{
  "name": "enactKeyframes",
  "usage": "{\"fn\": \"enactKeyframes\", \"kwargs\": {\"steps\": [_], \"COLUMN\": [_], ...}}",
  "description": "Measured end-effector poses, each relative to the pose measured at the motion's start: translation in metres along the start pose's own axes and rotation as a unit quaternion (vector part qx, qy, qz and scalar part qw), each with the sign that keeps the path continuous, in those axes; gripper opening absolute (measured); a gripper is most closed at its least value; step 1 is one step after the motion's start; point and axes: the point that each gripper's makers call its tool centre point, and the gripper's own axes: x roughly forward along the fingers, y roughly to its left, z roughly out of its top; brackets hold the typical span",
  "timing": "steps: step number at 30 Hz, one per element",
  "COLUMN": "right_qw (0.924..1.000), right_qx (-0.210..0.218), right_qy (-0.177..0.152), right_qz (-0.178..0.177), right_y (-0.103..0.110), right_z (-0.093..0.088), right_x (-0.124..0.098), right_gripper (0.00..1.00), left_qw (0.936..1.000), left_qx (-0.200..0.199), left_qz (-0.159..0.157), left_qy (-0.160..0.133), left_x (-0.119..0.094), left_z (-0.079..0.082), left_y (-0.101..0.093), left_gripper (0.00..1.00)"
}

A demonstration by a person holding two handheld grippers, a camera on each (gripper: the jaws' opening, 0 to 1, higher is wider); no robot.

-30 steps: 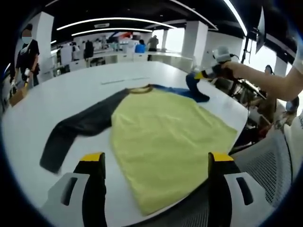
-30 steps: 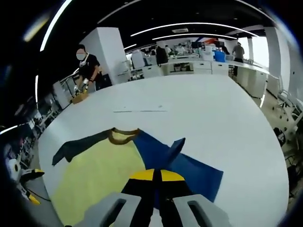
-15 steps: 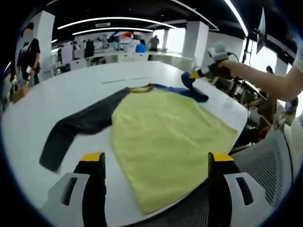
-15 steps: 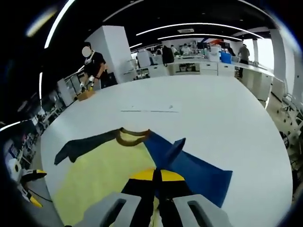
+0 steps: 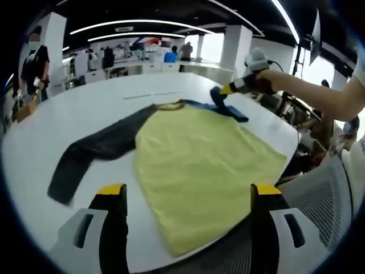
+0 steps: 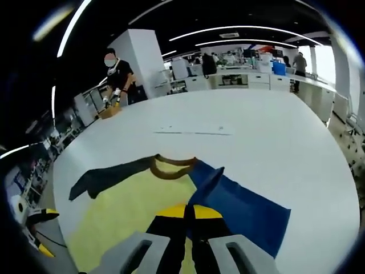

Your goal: Fold the garment on the visible template until the final outline fits inside the template.

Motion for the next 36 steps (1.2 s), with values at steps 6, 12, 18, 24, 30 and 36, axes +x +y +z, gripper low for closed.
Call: {"fn": "enactKeyframes", "kwargs": {"steps": [6, 12, 18, 24, 30, 36], "right_qw": [0.9999, 0.9998, 0.9995, 0.9988, 0.9982, 0.9972], "right_qx": [0.003, -0.002, -0.009, -0.027, -0.032, -0.044], "right_qy": [-0.001, 0.0, 0.002, 0.01, 0.012, 0.016], "right_qz": [0.012, 0.02, 0.03, 0.039, 0.049, 0.059], "right_y": [0.019, 0.032, 0.043, 0.05, 0.049, 0.054], "right_z": [0.003, 0.008, 0.012, 0.017, 0.027, 0.031], "right_x": [0.003, 0.008, 0.017, 0.029, 0.048, 0.059], "right_gripper": [0.0, 0.0, 0.0, 0.0, 0.0, 0.0], "left_qw": [1.0, 1.0, 1.0, 1.0, 1.0, 0.9999], "left_qx": [-0.003, -0.003, -0.006, -0.008, -0.009, -0.01], "left_qz": [0.002, 0.001, 0.002, 0.003, 0.004, 0.005], "left_qy": [0.0, -0.001, -0.002, -0.001, 0.0, -0.002], "left_x": [-0.001, 0.001, 0.001, 0.001, 0.001, 0.0], "left_z": [-0.001, 0.0, -0.001, -0.002, -0.002, -0.002], "left_y": [0.001, 0.0, 0.001, 0.003, 0.005, 0.005], "left_gripper": [0.85, 0.85, 0.85, 0.85, 0.85, 0.85]}}
